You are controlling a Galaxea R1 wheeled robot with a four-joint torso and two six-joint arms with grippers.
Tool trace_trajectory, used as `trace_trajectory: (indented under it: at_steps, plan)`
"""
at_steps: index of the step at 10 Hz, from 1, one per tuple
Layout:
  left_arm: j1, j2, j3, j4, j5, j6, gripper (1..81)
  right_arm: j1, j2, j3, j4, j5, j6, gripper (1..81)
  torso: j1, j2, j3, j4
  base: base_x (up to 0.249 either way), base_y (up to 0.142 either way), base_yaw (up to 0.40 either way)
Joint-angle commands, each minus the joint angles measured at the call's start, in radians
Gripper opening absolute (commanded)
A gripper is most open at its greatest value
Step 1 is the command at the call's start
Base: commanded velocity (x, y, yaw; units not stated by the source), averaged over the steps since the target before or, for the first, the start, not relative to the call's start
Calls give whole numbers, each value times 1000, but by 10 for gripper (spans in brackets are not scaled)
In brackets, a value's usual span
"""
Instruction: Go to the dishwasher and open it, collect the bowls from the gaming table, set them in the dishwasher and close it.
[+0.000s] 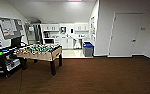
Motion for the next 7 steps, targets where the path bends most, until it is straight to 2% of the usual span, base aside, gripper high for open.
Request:
trace_trajectory:
  at_steps: [1,7]
  plan:
    - [-65,-11,13,4,38,-3,811,57,-2,0,9,-46,-1,811,1,0,0,0,151,0,0]
    - [-65,-16,11,6,38,-3,811,61,3,0,13,-46,0,811,1,0,0,0,162,0,0]
